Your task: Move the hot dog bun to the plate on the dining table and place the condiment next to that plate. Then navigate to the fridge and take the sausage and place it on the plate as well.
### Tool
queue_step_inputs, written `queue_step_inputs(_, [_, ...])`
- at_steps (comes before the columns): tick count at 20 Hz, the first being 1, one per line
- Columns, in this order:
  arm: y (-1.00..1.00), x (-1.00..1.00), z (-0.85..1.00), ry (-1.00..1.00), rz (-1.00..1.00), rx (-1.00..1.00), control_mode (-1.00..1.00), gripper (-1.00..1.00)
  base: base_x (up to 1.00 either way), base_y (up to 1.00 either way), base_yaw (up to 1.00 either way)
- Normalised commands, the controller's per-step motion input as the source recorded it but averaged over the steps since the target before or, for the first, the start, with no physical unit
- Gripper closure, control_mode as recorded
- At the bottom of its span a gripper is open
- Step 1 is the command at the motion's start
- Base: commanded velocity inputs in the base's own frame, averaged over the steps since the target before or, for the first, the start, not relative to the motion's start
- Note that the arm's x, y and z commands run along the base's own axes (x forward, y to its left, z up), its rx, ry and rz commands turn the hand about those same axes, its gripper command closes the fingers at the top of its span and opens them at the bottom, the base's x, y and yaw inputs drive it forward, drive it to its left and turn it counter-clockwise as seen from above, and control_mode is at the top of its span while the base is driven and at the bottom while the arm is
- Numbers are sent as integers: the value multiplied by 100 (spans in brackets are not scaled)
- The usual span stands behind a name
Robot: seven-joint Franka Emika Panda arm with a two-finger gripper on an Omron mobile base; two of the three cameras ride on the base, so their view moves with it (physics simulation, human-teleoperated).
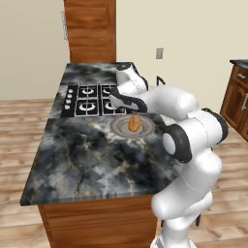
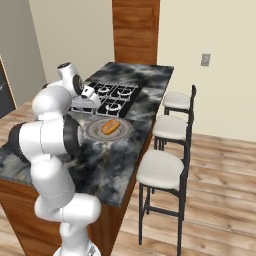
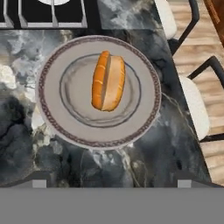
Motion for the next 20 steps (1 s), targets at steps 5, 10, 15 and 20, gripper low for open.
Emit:
queue_step_inputs(5, [-20, -100, 58, -10, 4, 27, -100, -100, 0, 0, 0])
queue_step_inputs(10, [-24, -100, 58, -4, 0, 11, -100, -100, 0, 0, 0])
queue_step_inputs(15, [-11, -100, 52, 0, 0, 0, -100, -100, 0, 0, 0])
queue_step_inputs(20, [-22, -80, 41, -4, 1, 0, -100, -100, 0, 0, 0])
